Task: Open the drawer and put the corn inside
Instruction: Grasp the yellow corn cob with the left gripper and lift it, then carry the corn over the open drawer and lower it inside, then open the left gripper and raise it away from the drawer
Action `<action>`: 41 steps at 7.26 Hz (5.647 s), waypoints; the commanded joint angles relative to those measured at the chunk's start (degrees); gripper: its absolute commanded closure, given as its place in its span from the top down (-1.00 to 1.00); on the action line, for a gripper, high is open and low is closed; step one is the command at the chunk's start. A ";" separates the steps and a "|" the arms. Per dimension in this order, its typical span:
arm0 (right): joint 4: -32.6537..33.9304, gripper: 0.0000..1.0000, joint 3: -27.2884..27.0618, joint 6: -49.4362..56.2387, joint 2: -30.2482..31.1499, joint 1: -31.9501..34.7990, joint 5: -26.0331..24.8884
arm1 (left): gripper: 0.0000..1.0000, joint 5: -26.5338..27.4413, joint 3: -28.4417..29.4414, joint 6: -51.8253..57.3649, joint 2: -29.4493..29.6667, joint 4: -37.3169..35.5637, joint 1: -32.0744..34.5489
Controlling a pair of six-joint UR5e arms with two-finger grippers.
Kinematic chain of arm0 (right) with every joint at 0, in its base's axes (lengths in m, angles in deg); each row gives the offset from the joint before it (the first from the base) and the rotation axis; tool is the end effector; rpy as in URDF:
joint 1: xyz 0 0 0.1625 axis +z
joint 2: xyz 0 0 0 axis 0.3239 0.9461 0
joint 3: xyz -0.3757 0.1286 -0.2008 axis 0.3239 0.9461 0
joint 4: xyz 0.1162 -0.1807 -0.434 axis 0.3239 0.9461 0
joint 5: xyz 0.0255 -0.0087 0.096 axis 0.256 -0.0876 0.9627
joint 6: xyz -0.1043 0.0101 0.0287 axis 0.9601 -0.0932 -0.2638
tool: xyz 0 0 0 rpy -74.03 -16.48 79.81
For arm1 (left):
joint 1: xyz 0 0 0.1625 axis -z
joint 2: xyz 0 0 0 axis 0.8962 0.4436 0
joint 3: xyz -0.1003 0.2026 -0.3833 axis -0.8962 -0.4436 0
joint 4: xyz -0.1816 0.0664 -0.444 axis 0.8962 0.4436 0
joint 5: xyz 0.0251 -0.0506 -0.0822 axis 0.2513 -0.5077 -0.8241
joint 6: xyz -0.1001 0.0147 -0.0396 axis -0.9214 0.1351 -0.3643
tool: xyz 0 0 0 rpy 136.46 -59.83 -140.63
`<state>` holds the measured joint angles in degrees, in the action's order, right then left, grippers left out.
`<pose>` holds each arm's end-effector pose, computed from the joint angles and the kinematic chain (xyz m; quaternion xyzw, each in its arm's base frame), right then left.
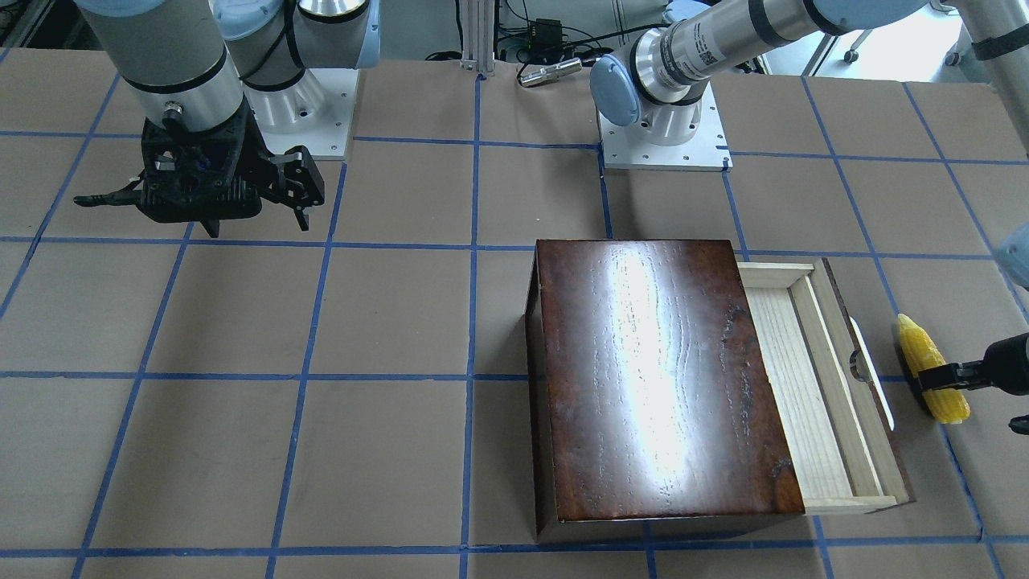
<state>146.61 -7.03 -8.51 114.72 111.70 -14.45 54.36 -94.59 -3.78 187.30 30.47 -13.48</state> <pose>0.1586 -0.5737 0.4699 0.0681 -0.9976 -0.0003 0.0138 0.3923 -0.6657 0.1645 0.0251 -0.9966 -0.0773 0.0124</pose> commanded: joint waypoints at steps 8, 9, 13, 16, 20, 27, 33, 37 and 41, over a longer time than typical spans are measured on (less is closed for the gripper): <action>0.00 1.00 0.00 0.00 0.00 0.10 0.00 | -0.94 -0.51 2.71 6.76 -2.83 0.61 0.17; 0.00 1.00 0.00 0.00 0.00 0.10 0.00 | -0.94 -0.60 3.68 8.62 -4.93 1.93 0.52; 0.00 1.00 0.00 0.00 0.00 0.09 0.00 | -0.89 -4.26 10.08 7.68 -14.34 15.51 6.22; 0.00 1.00 0.00 0.00 0.00 0.10 0.00 | -0.89 -5.60 10.90 2.60 -17.95 18.81 13.23; 0.00 1.00 0.00 0.00 0.00 0.10 0.09 | -0.89 -8.77 10.20 -10.68 -15.95 18.82 20.38; 0.00 1.00 -0.09 0.00 0.00 0.10 0.00 | -0.88 -11.67 4.14 -10.35 -11.81 16.54 20.74; 0.00 1.00 0.00 0.00 0.00 0.09 0.00 | 0.67 -13.87 3.25 -10.35 -10.32 15.57 20.65; 0.00 1.00 0.00 0.00 0.00 -0.08 0.00 | 1.00 -13.78 3.60 -10.52 -11.89 15.74 21.09; 0.00 1.00 0.00 0.00 0.00 0.10 0.00 | 1.00 -10.81 8.42 -19.79 -18.74 23.72 24.59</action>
<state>146.60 -7.03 -8.51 114.72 111.79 -14.45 41.93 -88.50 -18.36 170.85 50.88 9.25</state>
